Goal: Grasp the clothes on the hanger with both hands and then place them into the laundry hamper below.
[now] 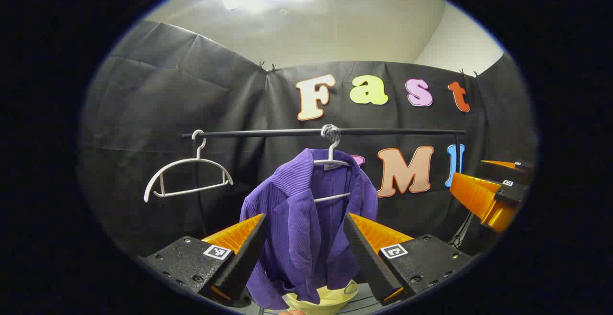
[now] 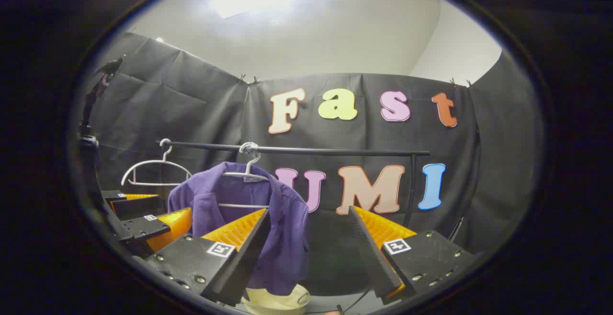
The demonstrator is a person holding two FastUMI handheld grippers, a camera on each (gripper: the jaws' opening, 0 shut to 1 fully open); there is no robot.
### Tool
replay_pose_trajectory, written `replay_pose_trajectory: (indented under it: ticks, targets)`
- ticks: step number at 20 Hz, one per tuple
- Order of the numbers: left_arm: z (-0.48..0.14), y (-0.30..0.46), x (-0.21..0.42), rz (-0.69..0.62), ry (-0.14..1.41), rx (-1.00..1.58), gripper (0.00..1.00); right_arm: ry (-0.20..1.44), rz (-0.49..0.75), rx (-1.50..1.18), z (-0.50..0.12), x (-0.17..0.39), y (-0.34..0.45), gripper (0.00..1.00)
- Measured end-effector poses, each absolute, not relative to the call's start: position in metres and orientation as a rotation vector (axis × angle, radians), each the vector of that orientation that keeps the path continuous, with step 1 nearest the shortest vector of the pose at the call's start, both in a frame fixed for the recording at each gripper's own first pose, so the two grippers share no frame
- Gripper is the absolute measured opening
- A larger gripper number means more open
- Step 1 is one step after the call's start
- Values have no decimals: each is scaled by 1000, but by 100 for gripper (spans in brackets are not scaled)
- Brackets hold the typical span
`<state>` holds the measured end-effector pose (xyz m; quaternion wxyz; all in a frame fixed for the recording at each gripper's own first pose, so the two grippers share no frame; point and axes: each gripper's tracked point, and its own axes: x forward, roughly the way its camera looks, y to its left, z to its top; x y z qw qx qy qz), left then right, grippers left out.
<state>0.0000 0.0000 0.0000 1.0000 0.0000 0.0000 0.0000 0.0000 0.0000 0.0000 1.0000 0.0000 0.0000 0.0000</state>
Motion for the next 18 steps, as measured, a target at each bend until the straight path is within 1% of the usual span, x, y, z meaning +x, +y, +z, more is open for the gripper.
replay_pose_trajectory:
  ticks: [7,8,9,10,11,12,17,18]
  targets:
    - [-22,7,23,49,51,-2,96,-6,15,-4,1,12,-1,93]
    - [-26,8,29,54,59,-1,96,-7,16,-4,0,14,-3,96]
    - [-31,9,34,60,67,2,96,-7,18,-6,0,16,-4,93]
    - [-36,13,40,71,73,9,96,-9,19,-10,0,18,-5,96]
    - [-41,15,46,85,81,20,96,-11,17,-14,1,20,-6,94]
    - [-46,15,51,95,89,27,96,-15,15,-15,1,22,-8,93]
    - [-70,13,76,92,114,44,96,-34,18,-35,3,33,-8,94]
    - [-76,14,80,95,122,46,92,-31,23,-41,2,35,-7,94]
